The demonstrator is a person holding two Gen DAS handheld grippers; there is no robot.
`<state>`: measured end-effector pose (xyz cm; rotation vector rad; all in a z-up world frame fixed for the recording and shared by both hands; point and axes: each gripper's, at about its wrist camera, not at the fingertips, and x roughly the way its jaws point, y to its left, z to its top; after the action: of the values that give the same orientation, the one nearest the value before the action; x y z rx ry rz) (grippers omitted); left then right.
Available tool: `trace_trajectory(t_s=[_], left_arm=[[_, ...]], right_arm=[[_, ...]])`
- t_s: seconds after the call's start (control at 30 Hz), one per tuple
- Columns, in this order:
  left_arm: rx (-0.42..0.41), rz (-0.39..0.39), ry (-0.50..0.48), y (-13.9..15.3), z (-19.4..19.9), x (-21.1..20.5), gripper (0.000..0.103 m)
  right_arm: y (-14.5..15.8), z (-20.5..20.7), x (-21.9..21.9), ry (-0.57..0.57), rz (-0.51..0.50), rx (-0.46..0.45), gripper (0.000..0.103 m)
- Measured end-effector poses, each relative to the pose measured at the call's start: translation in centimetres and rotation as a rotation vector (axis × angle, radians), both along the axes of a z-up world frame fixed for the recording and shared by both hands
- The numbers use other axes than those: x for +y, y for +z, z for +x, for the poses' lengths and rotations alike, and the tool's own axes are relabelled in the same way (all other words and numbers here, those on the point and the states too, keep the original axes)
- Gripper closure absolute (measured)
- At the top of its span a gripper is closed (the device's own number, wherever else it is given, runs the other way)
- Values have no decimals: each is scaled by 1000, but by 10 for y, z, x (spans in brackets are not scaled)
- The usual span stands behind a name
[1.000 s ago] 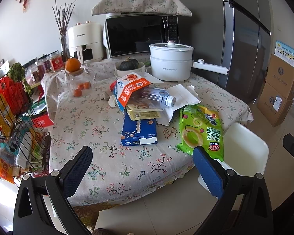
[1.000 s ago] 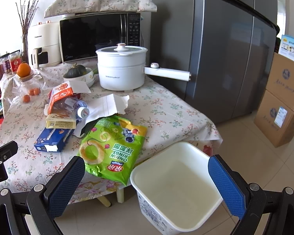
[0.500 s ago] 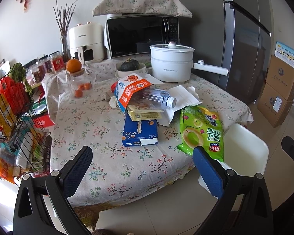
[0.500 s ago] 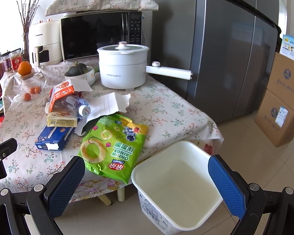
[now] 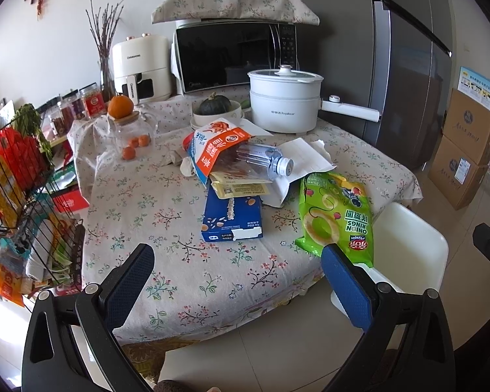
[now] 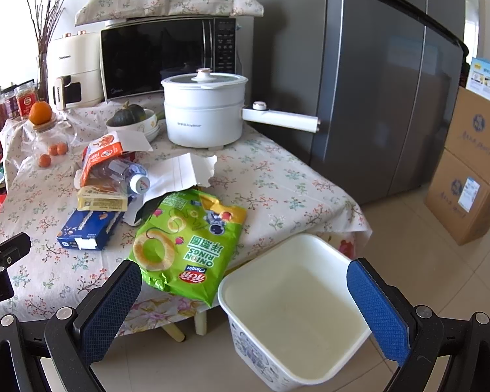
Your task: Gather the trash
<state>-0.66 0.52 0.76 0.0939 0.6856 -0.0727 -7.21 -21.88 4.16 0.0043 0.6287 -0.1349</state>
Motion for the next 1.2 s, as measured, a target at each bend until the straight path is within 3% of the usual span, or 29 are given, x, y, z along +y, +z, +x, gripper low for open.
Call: trace_trajectory(t_s=[0.27, 0.47, 0.57, 0.67, 0.73, 0.87, 1.03, 1.2], left_arm=[[16, -12, -14, 2, 8, -2, 0], [86, -60, -84, 3, 23, -2, 0], [118, -94, -101, 6, 34, 1, 0], [133, -78, -102, 7, 47, 3, 0], [156, -69, -123, 6, 58, 3, 0], [254, -102, -175, 2, 90, 7, 0], [387, -164, -167, -20, 136, 12, 0], [451, -139, -103, -59, 173, 22, 0]], right_arm=[[5, 0, 2, 15, -26, -2, 0], [9, 6, 8, 43, -55, 21, 0], [11, 13, 4, 59, -30, 38, 0], [15, 25, -1, 98, 12, 69, 0], [13, 41, -6, 167, 63, 123, 0], [-1, 82, -16, 295, 160, 322, 0], [-27, 131, -21, 324, 205, 448, 0], [-71, 165, -34, 287, 334, 539, 0]])
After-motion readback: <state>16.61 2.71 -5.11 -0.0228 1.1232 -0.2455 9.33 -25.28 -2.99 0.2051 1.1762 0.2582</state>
